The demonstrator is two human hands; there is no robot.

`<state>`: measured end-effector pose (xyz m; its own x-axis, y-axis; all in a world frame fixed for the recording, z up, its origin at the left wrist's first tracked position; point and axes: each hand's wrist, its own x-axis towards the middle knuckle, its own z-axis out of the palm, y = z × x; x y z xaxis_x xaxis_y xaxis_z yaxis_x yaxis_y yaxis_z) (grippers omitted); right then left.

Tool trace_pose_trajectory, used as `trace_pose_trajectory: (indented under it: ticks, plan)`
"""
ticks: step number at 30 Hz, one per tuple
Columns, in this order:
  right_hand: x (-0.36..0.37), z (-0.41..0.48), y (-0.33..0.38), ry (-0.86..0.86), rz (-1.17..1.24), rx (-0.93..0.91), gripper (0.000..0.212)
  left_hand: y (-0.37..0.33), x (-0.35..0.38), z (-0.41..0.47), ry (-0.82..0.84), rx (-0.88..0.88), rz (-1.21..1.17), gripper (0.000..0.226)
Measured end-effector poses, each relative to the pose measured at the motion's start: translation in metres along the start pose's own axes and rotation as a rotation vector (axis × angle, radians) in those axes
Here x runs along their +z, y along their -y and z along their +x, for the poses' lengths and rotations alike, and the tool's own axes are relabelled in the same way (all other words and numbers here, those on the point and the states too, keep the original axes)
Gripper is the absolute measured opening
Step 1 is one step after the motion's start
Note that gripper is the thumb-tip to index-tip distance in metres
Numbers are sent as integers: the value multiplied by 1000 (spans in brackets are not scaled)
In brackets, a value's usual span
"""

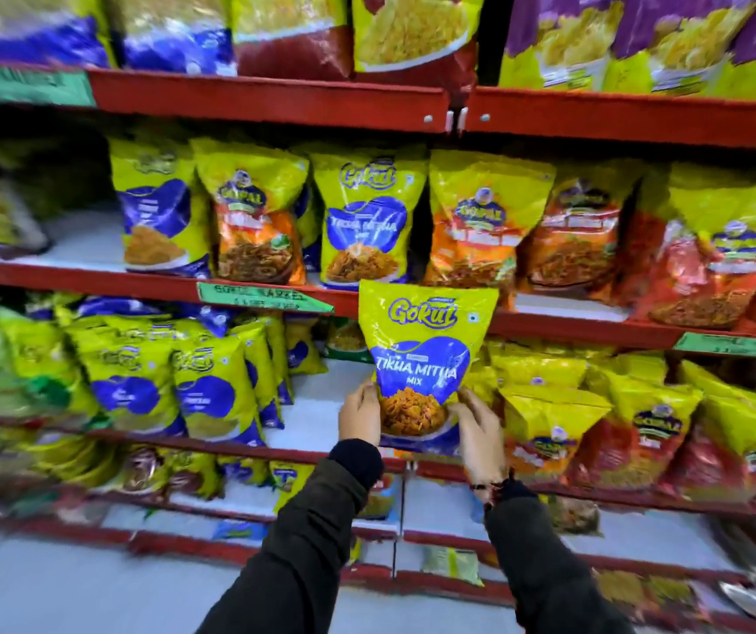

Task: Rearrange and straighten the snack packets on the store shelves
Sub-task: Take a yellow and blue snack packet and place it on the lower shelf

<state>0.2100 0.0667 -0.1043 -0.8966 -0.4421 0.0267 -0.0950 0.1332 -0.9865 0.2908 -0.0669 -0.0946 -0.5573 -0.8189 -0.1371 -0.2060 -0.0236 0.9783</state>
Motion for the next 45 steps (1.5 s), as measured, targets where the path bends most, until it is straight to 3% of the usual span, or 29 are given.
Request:
trace_pose_trajectory:
  ticks: [3,6,12,16,19,22,26,31,35,45]
  plan:
    - [40,2,-25,59,-42,26,57,32,-27,23,-50,-104,-22,36]
    - [79,13,-52,135,-100,76,47,65,-49,59,-53,-165,-17,35]
    - [146,67,-101,248,-171,240,52,124,-71,151,36,-311,77,37]
    - [177,103,-130,206,-215,329,43,143,-67,201,147,-326,138,37]
    - [189,128,-184,181,-245,377,47,161,-58,230,222,-390,94,38]
    - [193,139,-196,169,-272,384,32,213,-48,261,263,-381,97,41]
    - [193,136,-180,181,-336,357,38,169,-56,237,246,-408,47,38]
    - [187,111,-125,44,-452,200,48,135,-69,197,143,-239,28,43]
    - [184,92,-85,50,-429,-15,41,119,-82,174,80,53,128,39]
    - [219,91,73,-76,-105,-590,31,-23,-151,163,-274,730,56,34]
